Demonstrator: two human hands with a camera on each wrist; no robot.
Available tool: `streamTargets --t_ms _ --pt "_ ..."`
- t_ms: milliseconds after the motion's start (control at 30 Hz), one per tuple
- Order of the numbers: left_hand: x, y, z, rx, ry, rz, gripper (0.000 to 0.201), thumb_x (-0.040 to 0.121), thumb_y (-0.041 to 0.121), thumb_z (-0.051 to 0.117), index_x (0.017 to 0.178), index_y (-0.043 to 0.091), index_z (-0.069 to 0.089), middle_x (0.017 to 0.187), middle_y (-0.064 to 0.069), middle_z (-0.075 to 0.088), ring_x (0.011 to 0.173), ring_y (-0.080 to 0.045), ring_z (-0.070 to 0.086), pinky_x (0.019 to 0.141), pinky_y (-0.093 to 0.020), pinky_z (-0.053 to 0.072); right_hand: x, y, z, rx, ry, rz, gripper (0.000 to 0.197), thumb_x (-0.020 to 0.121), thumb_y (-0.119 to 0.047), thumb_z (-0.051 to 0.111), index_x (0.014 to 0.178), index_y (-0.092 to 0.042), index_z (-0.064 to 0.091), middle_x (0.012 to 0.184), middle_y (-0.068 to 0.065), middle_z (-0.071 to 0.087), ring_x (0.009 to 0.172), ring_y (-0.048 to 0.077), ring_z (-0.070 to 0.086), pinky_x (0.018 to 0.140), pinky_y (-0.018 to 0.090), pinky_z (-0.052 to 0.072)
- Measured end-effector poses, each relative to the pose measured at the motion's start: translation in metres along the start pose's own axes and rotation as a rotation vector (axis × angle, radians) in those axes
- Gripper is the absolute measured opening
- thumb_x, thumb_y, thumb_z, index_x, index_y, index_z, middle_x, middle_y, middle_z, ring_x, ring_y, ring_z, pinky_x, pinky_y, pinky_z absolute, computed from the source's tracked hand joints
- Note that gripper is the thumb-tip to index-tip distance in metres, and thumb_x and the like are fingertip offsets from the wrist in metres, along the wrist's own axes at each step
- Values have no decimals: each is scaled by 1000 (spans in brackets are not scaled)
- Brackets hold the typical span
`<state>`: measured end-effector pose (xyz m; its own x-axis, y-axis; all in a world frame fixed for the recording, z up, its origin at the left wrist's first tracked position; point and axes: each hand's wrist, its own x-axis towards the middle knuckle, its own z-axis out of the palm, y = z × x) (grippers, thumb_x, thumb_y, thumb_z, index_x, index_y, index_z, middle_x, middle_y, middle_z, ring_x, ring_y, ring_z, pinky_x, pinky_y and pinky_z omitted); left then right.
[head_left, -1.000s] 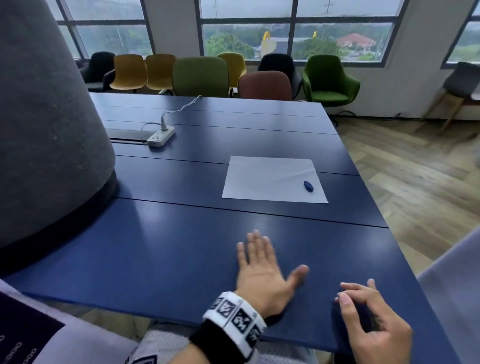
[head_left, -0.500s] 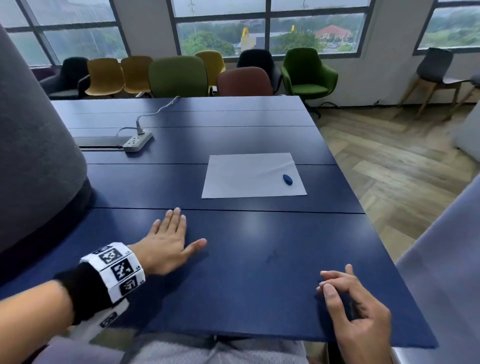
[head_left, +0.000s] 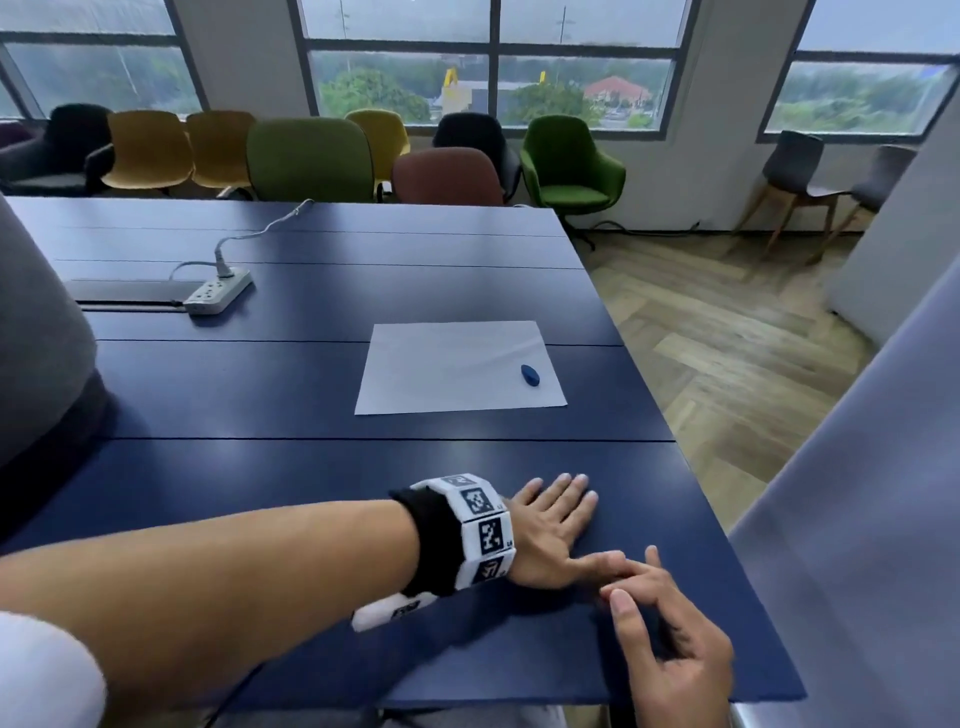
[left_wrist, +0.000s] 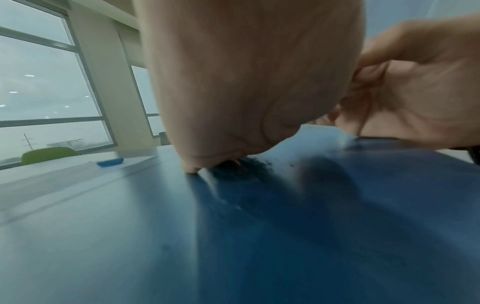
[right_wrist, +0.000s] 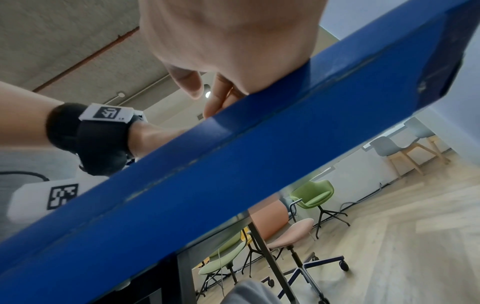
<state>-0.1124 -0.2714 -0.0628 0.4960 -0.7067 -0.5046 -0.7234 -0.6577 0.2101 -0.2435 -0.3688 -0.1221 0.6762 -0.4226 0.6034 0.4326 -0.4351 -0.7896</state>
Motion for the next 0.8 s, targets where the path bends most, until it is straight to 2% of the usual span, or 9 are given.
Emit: streamTargets --t_ms 67,133,233,333,500,567,633,700,800 --pt "1 -10 -15 -67 37 -55 84 97 67 14 155 13 -14 162 -3 -22 147 -11 -21 121 -35 -11 0 3 -1 25 42 8 23 84 -22 55 65 -13 66 74 0 69 84 22 69 106 50 41" --pt "-2 -30 -22 -113 92 -184 86 97 67 13 155 10 -13 162 -4 -21 148 -14 -19 121 -36 -9 -1 2 -1 49 60 9 24 85 -21 54 65 -14 65 70 1 67 85 25 69 107 50 41" --pt "-5 -51 -13 1 73 -278 91 94 71 14 154 9 -15 161 -7 -24 148 -17 -22 121 -38 -9 -2 1 0 55 59 1 27 85 -20 53 64 -8 64 68 1 66 84 25 69 107 50 42" --pt "6 -40 -7 68 50 -193 92 94 72 16 154 11 -17 160 -7 -27 146 -18 -26 120 -38 -11 -2 1 0 60 82 -13 27 84 -19 52 62 -8 64 66 0 65 81 25 68 104 52 43" --pt "35 21 -8 141 -15 62 70 102 57 13 157 19 -9 162 2 -22 148 -16 -22 120 -41 -13 1 4 1 85 153 -85 31 84 -15 50 58 -4 62 60 -1 63 71 26 64 93 57 47" --pt "30 29 -17 146 -83 105 66 104 53 12 157 19 -6 163 3 -19 149 -16 -18 120 -43 -11 1 7 -2 114 214 -103 29 84 -13 48 61 -5 63 61 -1 63 69 27 62 90 59 47" --pt "10 20 -25 102 -86 102 71 103 55 16 157 15 -9 163 0 -19 149 -15 -17 121 -42 -9 1 9 -4 156 256 -91 27 84 -13 46 65 -9 64 62 -1 64 71 28 62 92 59 47" --pt "-24 2 -24 20 -8 10 79 101 59 19 154 11 -16 161 -3 -24 148 -14 -21 122 -38 -7 0 7 -5 217 297 -51 26 84 -14 46 67 -10 65 62 3 63 72 31 61 95 58 46" --pt "-80 -29 6 -154 56 -301 98 85 75 7 150 9 -25 154 -2 -36 143 -16 -30 121 -37 -10 -1 3 -3 266 297 0 27 84 -16 44 68 -15 67 63 8 62 75 34 61 101 53 45"
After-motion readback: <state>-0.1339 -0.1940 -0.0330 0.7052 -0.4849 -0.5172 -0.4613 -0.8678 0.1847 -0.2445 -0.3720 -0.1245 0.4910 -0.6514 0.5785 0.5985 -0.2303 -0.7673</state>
